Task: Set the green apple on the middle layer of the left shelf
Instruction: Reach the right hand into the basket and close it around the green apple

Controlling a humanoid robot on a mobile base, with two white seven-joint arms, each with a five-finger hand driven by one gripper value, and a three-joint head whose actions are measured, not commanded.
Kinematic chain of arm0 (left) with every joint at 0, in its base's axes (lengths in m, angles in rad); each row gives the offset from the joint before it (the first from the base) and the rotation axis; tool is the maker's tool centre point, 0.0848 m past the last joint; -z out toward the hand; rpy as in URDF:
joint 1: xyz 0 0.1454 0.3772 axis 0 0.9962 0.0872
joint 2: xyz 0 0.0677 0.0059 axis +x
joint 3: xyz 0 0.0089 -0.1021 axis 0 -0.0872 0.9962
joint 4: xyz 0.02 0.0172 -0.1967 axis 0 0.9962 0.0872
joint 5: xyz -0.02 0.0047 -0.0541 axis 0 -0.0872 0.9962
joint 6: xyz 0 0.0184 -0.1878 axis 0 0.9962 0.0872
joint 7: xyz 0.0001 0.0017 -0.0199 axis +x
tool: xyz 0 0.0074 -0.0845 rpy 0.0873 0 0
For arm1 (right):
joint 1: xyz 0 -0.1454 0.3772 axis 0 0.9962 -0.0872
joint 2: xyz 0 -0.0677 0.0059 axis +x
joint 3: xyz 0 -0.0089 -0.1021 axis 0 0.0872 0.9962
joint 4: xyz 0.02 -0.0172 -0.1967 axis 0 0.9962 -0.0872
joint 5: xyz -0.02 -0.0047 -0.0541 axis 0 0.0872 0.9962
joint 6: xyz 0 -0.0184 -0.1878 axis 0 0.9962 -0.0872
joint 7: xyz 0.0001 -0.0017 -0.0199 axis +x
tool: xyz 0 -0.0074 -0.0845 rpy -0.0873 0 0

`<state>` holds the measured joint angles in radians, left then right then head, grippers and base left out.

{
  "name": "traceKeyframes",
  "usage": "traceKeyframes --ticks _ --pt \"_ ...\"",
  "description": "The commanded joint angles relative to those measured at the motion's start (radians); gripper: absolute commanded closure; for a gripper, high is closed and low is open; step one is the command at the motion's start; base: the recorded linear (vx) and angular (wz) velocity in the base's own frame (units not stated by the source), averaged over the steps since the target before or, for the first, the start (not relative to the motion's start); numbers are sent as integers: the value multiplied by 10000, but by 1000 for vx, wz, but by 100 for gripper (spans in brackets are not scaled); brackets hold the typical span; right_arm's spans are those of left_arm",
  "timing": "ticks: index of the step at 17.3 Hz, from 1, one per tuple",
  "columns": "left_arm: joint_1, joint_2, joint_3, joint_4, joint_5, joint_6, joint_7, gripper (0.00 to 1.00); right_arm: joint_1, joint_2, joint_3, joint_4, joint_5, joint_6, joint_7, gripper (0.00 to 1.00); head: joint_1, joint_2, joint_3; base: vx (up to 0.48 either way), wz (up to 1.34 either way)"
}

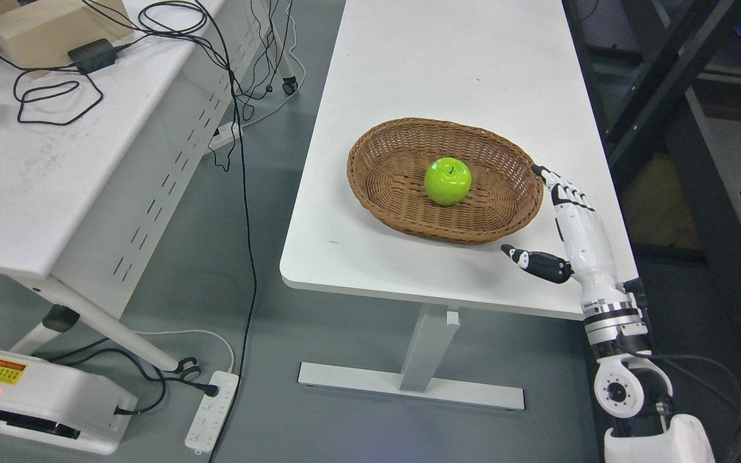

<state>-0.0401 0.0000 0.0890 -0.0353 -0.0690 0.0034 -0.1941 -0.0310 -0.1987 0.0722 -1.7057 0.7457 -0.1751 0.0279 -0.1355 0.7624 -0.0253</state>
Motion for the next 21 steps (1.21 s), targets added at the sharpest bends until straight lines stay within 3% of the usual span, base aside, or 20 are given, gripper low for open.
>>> traceKeyframes --ticks 1,12,21 --pt "2 175 0 0 0 -49 8 0 -73 621 1103 75 44 17 257 0 0 0 0 205 36" --pt "2 175 0 0 0 -64 8 0 -595 837 1762 1102 564 232 779 0 0 0 0 179 50" --pt "2 175 0 0 0 -49 8 0 -457 315 1963 1317 796 109 764 0 0 0 0 51 32"
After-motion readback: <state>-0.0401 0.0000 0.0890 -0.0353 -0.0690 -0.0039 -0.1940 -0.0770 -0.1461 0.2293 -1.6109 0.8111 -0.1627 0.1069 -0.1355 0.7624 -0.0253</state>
